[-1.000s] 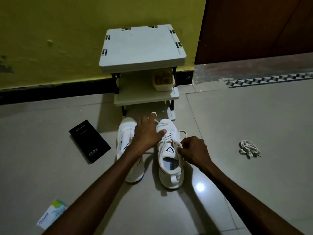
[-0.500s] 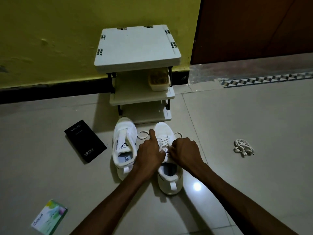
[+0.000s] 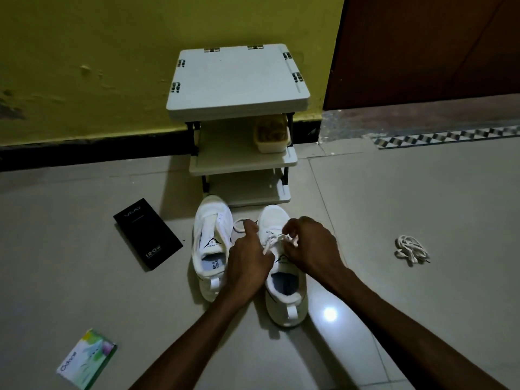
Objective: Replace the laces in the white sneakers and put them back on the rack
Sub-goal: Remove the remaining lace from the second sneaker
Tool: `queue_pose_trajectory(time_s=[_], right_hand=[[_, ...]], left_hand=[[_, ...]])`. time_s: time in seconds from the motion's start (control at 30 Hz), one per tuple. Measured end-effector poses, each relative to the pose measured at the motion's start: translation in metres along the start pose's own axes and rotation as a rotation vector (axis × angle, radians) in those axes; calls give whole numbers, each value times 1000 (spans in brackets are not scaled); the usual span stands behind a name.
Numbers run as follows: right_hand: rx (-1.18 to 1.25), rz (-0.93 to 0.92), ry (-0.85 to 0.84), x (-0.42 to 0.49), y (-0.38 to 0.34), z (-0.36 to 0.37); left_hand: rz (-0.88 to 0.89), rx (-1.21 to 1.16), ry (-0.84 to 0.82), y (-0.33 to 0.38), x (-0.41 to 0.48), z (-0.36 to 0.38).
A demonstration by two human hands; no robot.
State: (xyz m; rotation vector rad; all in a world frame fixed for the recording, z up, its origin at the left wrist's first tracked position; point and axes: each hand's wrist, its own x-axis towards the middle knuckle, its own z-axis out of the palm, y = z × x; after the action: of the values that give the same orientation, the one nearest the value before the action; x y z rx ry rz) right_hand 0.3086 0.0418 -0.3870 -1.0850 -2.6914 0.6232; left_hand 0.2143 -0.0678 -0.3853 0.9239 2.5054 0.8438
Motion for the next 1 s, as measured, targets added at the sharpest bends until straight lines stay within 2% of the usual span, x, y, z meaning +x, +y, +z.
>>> queue_pose_trajectory(time_s=[0.13,0.33,0.4,0.5,0.53,0.6,0.67,0.77,0.87,1.0], right_hand=[[-188,-261,-108,12,-14,5],[-385,-349,-138,25,-17,10],[-340,-261,-79,30,-16,3],[-81,133,147,41,12,-13],[3,236,148,42,23,-15],[6,280,45,36,33,-13],[12,175,8,29,28,-7],[93,-84,0,22,11,-5],[-182,-287,-103,19,-2,1],[-409,-381,-135,24,-12,8]], left_hand=[[7,10,4,5,-1,0],[61,99,9,3,1,3],[86,140,24,1,1,6],[106,90,34,-5,3,6],[103,75,29,-5,4,6],[94,83,21,-5,3,5],[98,96,13,-4,4,7],[98,127,2,-3,5,7],[96,129,8,-2,6,6],[109,102,7,-1,7,7]])
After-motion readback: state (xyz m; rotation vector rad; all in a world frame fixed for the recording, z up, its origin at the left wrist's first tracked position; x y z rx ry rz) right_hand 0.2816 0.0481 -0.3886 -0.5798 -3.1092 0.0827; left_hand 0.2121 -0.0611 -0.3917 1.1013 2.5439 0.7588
